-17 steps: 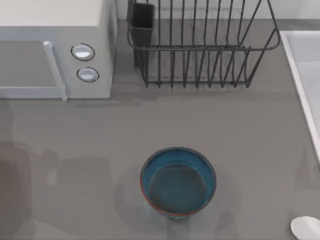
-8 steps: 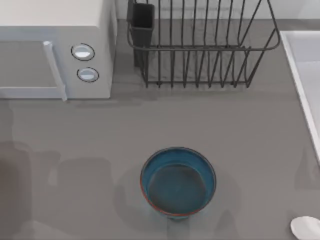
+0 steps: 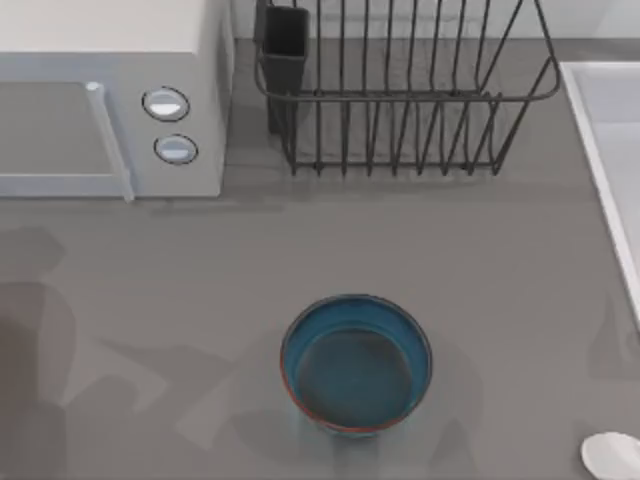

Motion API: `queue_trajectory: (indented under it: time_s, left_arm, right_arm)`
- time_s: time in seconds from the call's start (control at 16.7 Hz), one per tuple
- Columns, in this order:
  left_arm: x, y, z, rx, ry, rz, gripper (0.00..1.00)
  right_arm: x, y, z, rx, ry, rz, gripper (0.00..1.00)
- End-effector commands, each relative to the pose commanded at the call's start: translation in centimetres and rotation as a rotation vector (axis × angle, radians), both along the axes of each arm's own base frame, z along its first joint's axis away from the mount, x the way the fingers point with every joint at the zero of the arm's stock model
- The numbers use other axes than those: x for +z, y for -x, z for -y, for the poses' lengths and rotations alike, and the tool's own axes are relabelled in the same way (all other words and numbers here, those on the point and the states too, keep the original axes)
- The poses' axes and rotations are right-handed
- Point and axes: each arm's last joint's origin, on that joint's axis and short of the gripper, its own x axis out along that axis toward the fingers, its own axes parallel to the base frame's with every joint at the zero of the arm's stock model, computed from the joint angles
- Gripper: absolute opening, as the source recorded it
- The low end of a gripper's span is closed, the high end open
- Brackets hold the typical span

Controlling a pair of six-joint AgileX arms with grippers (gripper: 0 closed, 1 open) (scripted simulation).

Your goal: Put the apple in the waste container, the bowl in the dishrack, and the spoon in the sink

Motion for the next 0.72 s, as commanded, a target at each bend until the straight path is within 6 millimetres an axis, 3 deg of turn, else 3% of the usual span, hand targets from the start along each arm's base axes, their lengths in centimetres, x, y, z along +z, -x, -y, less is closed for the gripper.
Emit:
queue_trajectory:
  time_s: [0.18, 0.42, 0.72]
  left_arm:
    - [-0.1, 3.9, 1.6, -0.210, -0.158, 0.202, 1.00]
    - [-2.1, 8.4, 3.2, -0.460, -0.429, 0.482, 1.00]
    - [-5.2, 10.6, 4.3, -0.641, -0.766, 0.780, 1.00]
  right_arm:
    - [0.0, 0.0, 0.0, 0.000, 0.000, 0.000, 1.00]
    - [0.0, 0.0, 0.0, 0.000, 0.000, 0.000, 1.00]
    - [0.0, 0.0, 0.0, 0.000, 0.000, 0.000, 1.00]
